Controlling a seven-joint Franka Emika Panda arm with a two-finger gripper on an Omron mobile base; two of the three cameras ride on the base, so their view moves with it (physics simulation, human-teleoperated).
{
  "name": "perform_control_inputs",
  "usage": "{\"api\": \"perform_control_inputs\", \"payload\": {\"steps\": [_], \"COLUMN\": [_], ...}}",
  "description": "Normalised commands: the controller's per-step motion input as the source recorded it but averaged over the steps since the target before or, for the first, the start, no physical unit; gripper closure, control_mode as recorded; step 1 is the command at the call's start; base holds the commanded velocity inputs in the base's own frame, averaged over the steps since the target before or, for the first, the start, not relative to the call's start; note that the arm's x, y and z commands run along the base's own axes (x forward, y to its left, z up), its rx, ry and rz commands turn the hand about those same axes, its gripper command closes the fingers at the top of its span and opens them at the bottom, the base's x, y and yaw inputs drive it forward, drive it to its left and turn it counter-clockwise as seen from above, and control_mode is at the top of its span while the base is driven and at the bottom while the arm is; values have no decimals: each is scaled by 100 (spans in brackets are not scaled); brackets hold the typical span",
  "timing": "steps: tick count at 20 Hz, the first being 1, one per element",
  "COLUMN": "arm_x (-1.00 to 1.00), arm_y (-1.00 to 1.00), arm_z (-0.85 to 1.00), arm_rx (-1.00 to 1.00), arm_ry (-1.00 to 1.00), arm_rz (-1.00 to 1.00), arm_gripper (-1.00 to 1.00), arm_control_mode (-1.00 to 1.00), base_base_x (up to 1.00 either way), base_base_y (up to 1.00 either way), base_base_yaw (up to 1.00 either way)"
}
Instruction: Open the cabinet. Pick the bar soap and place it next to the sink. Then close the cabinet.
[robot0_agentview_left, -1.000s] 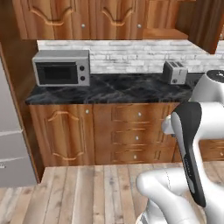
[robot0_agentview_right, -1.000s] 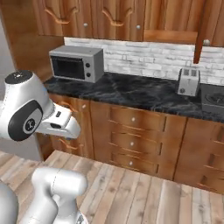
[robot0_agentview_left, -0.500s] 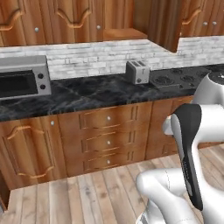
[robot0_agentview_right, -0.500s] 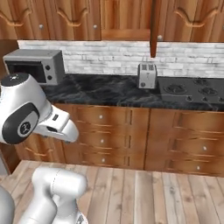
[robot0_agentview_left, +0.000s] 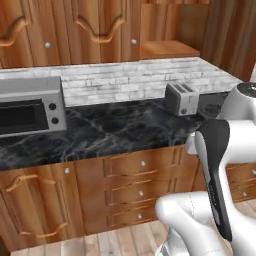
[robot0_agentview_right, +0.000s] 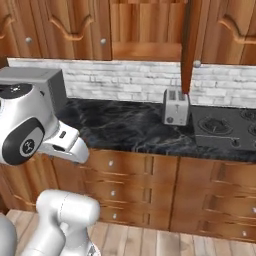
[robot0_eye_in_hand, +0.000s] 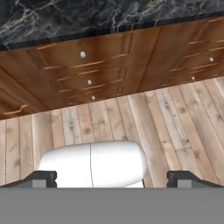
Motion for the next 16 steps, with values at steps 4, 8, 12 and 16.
{"api": "perform_control_inputs", "payload": {"steps": [4, 8, 12, 16], "arm_x": [0, 0, 0, 0], "arm_y": [0, 0, 0, 0], "arm_z": [0, 0, 0, 0], "arm_rx": [0, 0, 0, 0], "arm_ry": [0, 0, 0, 0], "arm_rz": [0, 0, 0, 0], "arm_gripper": [-100, -100, -100, -100], "arm_control_mode": [100, 100, 100, 100], "base_base_x": [86, 26, 12, 20], "base_base_y": [-9, -38, -72, -59], "base_base_yaw": [31, 40, 33, 14]}}
